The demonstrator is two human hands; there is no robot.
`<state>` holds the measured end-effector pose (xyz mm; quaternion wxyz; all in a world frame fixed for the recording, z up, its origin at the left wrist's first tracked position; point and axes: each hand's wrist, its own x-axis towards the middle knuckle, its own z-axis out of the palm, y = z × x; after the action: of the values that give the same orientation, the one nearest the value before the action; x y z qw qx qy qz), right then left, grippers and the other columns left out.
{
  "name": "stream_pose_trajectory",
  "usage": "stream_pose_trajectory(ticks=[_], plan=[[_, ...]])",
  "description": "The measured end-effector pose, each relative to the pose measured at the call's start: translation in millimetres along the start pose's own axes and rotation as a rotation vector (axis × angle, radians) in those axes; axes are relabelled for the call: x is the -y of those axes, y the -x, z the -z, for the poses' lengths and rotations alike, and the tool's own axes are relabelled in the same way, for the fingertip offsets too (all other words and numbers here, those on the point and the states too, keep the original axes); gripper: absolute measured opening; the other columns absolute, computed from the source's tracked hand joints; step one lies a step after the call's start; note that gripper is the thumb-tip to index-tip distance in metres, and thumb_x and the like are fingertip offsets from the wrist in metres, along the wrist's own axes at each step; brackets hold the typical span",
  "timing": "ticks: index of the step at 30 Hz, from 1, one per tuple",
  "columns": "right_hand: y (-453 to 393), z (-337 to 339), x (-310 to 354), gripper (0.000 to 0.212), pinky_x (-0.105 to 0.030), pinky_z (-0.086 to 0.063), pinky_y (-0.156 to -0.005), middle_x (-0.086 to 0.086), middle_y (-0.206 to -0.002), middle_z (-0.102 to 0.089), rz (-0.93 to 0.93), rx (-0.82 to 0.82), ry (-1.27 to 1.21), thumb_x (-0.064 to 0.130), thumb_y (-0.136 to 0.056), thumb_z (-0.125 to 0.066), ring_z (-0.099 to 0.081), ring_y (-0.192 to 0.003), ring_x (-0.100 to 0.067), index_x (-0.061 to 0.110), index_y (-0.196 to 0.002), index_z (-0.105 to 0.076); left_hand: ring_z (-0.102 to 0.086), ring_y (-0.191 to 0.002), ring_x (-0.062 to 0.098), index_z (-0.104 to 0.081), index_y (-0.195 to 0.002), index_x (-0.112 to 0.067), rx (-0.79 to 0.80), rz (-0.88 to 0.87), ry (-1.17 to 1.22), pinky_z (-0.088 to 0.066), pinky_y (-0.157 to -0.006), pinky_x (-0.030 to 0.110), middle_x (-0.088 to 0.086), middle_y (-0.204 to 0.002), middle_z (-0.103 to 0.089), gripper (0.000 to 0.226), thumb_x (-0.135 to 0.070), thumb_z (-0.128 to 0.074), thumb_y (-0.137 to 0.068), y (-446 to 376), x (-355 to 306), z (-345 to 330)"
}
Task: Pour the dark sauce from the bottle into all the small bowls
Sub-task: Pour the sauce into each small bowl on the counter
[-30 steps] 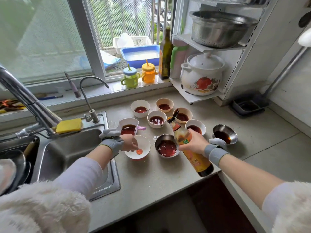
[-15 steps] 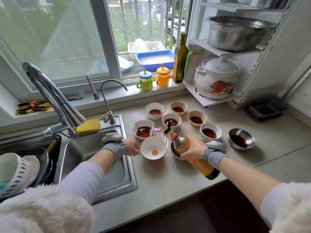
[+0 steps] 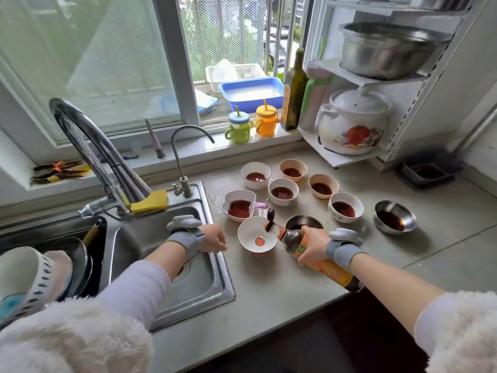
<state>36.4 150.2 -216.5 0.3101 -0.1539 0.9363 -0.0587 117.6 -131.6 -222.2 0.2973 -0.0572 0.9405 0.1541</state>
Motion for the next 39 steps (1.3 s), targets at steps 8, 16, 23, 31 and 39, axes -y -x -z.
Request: stream_pose_trajectory(ticks=[8, 16, 23, 31, 39], plan=[[-2, 0, 3, 0.074, -0.038, -0.056, -0.087, -0.002, -0.110, -0.062, -0.042, 0.019, 0.086, 0.042, -0.060, -0.081, -0.063, -0.099, -0.023, 0.026, -0.123, -0.046, -0.065, -0.092, 0.016, -0.073, -0.107, -0.014, 0.003, 0.004, 0.002, -0.053, -0.090, 0.030, 0.004, -0.108, -0.074, 0.031, -0.033, -0.056, -0.090, -1, 11, -4], [-2, 3, 5, 0.091, -0.039, -0.057, -0.089, -0.002, -0.113, -0.062, -0.086, 0.056, 0.124, 0.047, -0.053, -0.079, -0.063, -0.100, -0.023, 0.026, -0.133, -0.041, -0.069, -0.093, 0.017, -0.074, -0.103, -0.015, -0.007, 0.034, 0.036, -0.054, -0.088, 0.029, 0.002, -0.101, -0.076, 0.031, -0.035, -0.056, -0.087, 0, 16, -7], [-1, 4, 8, 0.091, -0.038, -0.056, -0.089, -0.002, -0.116, -0.060, -0.100, 0.071, 0.148, 0.045, -0.058, -0.080, -0.061, -0.102, -0.023, 0.027, -0.137, -0.039, -0.070, -0.097, 0.020, -0.074, -0.103, -0.014, -0.007, 0.038, 0.058, -0.055, -0.091, 0.031, 0.004, -0.101, -0.076, 0.031, -0.035, -0.057, -0.087, -1, 17, -8], [-4, 5, 10, 0.089, -0.037, -0.055, -0.090, -0.003, -0.118, -0.060, -0.100, 0.062, 0.156, 0.042, -0.062, -0.082, -0.061, -0.104, -0.023, 0.024, -0.138, -0.040, -0.070, -0.097, 0.021, -0.074, -0.101, -0.014, -0.013, 0.048, 0.062, -0.055, -0.090, 0.032, 0.005, -0.101, -0.076, 0.030, -0.034, -0.057, -0.086, -3, 21, -7], [-6, 8, 12, 0.090, -0.037, -0.055, -0.090, -0.004, -0.120, -0.059, -0.111, 0.071, 0.180, 0.042, -0.063, -0.082, -0.060, -0.106, -0.024, 0.024, -0.139, -0.038, -0.070, -0.096, 0.018, -0.074, -0.103, -0.015, -0.013, 0.055, 0.081, -0.056, -0.089, 0.032, 0.003, -0.101, -0.076, 0.031, -0.035, -0.056, -0.087, -4, 22, -3]])
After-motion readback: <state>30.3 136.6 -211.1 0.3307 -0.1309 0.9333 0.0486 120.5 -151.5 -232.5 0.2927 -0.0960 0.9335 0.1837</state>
